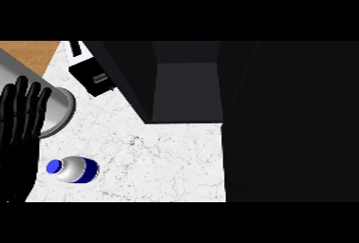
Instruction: Pick up the bottled water, place it into the cabinet and close the cabinet
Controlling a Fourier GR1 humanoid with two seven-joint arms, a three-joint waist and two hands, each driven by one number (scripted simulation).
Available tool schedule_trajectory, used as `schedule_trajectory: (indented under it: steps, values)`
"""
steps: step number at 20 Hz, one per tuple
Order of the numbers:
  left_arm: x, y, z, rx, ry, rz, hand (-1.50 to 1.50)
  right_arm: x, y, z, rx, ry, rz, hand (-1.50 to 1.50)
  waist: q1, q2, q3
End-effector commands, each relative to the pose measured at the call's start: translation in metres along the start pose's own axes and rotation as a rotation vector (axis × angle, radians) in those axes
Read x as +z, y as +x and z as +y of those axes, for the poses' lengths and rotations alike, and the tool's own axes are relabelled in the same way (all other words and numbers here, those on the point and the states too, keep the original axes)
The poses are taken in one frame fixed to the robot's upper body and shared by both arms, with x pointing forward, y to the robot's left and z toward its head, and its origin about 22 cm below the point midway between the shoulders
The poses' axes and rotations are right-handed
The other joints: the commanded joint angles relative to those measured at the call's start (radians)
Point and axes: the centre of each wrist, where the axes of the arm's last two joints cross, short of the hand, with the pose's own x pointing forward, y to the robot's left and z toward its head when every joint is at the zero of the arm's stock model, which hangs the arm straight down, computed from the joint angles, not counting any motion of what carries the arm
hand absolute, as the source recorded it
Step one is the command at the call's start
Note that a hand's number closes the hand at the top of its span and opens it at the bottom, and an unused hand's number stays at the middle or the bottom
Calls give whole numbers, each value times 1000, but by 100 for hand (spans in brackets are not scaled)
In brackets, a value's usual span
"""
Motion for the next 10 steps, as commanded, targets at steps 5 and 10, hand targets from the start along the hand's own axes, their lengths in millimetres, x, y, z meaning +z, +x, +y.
schedule_trajectory:
  steps: [5,10]
  values:
    - [0,0,46,242,-346,-79,-150,19,12,-2,-62,12,-46,-150,-10,-16,-35]
    - [40,-18,82,354,-493,210,-150,42,13,7,-189,81,208,-150,7,-18,-34]
